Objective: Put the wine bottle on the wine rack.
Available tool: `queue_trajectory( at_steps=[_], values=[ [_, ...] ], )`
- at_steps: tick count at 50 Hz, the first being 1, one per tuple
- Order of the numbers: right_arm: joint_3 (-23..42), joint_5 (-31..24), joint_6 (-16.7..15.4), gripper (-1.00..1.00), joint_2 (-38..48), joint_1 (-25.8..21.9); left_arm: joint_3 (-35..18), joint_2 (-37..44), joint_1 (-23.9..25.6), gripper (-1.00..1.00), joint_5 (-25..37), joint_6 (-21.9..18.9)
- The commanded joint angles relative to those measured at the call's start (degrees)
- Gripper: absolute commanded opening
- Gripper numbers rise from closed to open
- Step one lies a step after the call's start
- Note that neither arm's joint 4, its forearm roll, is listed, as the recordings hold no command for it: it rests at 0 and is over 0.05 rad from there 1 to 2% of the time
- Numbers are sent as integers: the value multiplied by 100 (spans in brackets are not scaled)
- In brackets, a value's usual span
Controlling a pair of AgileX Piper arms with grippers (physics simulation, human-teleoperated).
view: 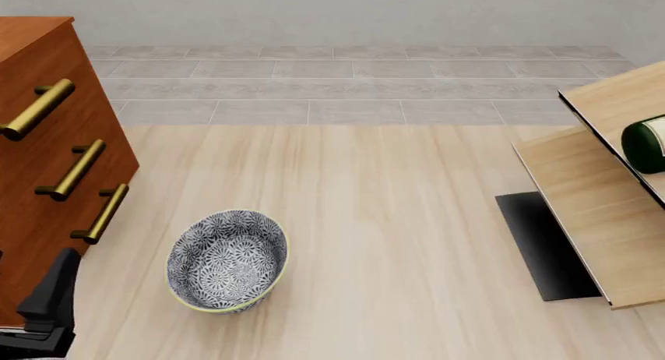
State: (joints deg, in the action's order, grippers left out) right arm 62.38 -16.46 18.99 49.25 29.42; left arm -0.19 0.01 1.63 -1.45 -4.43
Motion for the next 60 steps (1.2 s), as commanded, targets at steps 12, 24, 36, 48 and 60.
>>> queue_trajectory(
  at_steps=[12,24,36,48,60],
  values=[
    [-189,-344,-417,100,-618,-504,-369,0,-73,100,206,-174],
    [-400,-475,-650,100,-1016,-940,-671,-1,-62,100,441,-260],
    [-646,-555,-852,100,-1438,-1288,-994,-1,-85,100,660,-268],
    [-896,-828,-1051,100,-1993,-1545,-1130,-1,-66,100,738,-292],
    [-1362,-941,-1312,100,-2636,-1691,-1339,-1,-88,100,892,-297]
  ],
)
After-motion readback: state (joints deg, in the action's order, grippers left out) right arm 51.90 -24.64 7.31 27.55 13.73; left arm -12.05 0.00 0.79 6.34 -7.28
